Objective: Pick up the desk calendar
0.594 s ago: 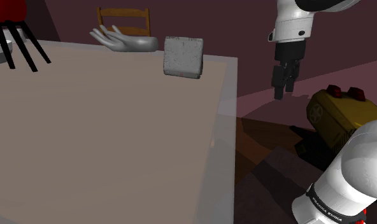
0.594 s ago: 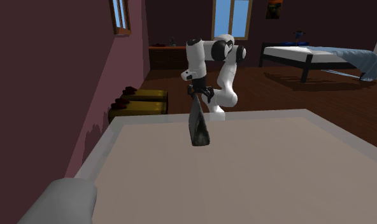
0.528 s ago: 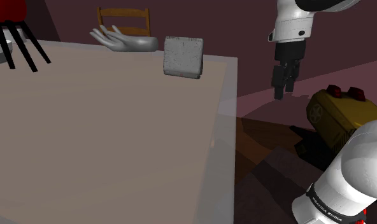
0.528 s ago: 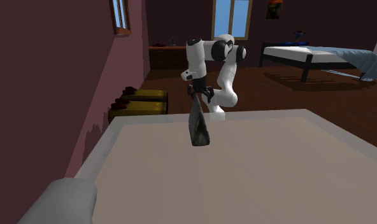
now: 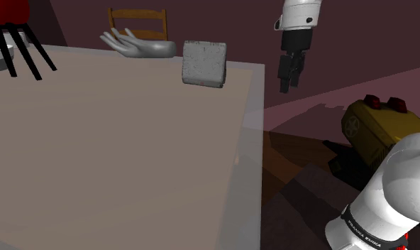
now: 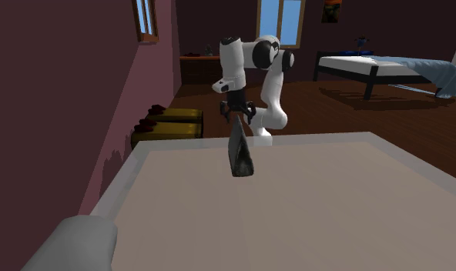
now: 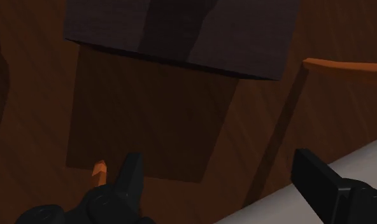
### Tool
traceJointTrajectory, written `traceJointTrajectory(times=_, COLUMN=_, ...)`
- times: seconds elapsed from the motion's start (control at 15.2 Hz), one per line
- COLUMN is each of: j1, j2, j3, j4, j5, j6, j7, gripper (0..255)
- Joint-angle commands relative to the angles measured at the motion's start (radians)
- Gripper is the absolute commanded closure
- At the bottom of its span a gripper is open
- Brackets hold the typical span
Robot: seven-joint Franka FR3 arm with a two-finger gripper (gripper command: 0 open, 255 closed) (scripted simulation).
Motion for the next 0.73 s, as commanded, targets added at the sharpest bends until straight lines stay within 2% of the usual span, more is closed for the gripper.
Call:
traceJointTrajectory(times=0.0, j1=0.015, j2=0.058, j3=-0.002, j4=0.065, j5=0.009, j6=0.016, j7=-0.029, gripper=0)
traceJointTrajectory(times=0.66, j1=0.078, j2=0.333, j3=0.0, j4=0.442, j5=0.065, j6=0.026, j7=-0.163, gripper=0)
